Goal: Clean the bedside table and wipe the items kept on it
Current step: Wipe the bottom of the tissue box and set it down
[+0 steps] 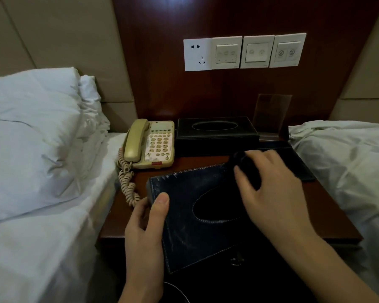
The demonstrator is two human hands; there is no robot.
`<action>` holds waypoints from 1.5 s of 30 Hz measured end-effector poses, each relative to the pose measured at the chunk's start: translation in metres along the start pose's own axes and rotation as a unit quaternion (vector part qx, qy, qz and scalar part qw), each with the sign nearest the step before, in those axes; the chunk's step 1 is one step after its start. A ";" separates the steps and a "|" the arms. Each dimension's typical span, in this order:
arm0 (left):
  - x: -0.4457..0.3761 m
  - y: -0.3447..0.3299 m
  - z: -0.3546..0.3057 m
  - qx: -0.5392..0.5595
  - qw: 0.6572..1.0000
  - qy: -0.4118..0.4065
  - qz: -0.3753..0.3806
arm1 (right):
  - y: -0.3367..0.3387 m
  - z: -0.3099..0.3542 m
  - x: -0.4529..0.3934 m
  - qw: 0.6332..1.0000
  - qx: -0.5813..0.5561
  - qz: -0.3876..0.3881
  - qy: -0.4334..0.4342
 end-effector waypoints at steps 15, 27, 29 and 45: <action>-0.005 -0.005 -0.002 -0.009 1.000 -0.005 0.001 | -0.006 0.048 0.019 0.994 -0.009 0.038 0.105; 0.002 -0.004 -0.008 0.046 0.998 -0.037 -0.002 | 0.013 -0.015 0.032 0.996 -0.050 0.011 -0.076; 0.003 -0.004 -0.004 0.048 0.998 -0.028 -0.010 | 0.014 -0.007 0.031 0.998 -0.044 0.037 -0.013; -0.012 -0.006 0.009 -0.070 0.991 0.108 0.046 | -0.006 -0.004 0.024 0.945 0.050 0.268 0.181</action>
Point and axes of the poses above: each hand's wrist, its own x-axis away from the middle knuckle, its own y-axis out of the back of the hand, z = x × y, the point moved 8 cm from there along -x, towards the middle knuckle, and after that the axes turned 11 degrees about x, right-handed, at the moved point
